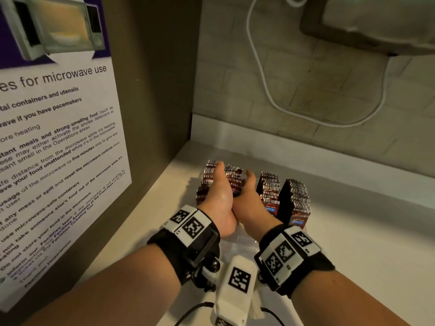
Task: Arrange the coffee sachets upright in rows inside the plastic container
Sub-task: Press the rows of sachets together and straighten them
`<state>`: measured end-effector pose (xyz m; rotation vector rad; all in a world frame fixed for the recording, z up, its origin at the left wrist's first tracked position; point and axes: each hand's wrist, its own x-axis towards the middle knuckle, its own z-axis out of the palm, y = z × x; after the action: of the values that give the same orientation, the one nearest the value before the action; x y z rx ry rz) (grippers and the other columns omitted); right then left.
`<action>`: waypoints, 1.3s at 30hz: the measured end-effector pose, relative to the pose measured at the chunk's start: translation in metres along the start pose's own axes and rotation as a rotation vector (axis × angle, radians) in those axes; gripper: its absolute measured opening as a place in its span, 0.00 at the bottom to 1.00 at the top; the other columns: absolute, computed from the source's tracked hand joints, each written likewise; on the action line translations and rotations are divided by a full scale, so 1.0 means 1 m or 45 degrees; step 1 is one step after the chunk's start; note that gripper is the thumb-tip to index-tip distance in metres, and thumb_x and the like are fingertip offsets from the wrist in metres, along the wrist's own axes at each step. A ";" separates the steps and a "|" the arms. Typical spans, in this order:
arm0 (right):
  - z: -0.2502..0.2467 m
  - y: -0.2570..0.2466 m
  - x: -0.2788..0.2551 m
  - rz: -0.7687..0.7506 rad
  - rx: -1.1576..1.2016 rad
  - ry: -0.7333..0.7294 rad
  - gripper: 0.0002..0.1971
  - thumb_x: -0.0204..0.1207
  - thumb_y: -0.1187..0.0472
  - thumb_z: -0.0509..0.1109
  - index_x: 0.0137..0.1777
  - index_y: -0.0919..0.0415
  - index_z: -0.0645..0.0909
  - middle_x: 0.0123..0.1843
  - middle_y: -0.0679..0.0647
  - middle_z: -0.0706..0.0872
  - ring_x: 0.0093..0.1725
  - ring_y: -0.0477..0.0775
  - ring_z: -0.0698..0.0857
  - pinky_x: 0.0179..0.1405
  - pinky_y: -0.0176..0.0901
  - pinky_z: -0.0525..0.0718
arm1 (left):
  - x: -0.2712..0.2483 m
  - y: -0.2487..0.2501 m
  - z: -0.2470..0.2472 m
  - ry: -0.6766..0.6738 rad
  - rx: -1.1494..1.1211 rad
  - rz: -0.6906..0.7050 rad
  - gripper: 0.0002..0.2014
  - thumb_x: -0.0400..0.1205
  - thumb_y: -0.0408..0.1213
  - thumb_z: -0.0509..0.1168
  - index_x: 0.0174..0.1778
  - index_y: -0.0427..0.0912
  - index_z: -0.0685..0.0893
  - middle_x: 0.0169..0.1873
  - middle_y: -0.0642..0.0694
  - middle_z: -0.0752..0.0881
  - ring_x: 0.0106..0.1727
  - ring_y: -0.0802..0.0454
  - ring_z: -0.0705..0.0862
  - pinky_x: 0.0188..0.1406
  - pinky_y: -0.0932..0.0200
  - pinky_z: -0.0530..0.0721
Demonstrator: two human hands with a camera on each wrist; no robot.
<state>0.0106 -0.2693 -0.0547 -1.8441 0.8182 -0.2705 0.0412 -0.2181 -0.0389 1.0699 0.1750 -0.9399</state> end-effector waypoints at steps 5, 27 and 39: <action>0.003 0.005 0.006 0.028 -0.010 -0.007 0.49 0.77 0.64 0.70 0.83 0.53 0.35 0.67 0.56 0.79 0.65 0.58 0.80 0.70 0.61 0.76 | 0.002 0.001 0.005 0.037 0.012 -0.016 0.51 0.57 0.77 0.60 0.72 0.46 0.79 0.66 0.39 0.83 0.66 0.38 0.82 0.71 0.39 0.75; 0.000 0.008 0.004 0.040 0.027 0.064 0.26 0.79 0.65 0.66 0.73 0.57 0.60 0.57 0.55 0.82 0.54 0.54 0.81 0.63 0.57 0.80 | 0.021 0.006 0.002 -0.020 0.184 -0.102 0.37 0.79 0.71 0.50 0.58 0.41 0.87 0.52 0.37 0.90 0.54 0.40 0.88 0.58 0.41 0.83; -0.003 0.007 0.001 0.046 0.058 0.038 0.29 0.80 0.63 0.66 0.77 0.56 0.56 0.51 0.47 0.76 0.52 0.50 0.77 0.58 0.48 0.78 | 0.030 0.005 0.007 0.035 0.329 -0.041 0.41 0.75 0.75 0.52 0.69 0.45 0.81 0.59 0.38 0.86 0.58 0.40 0.86 0.63 0.38 0.82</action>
<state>0.0067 -0.2732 -0.0597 -1.7847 0.8586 -0.2919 0.0613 -0.2399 -0.0479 1.3219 0.0952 -0.9956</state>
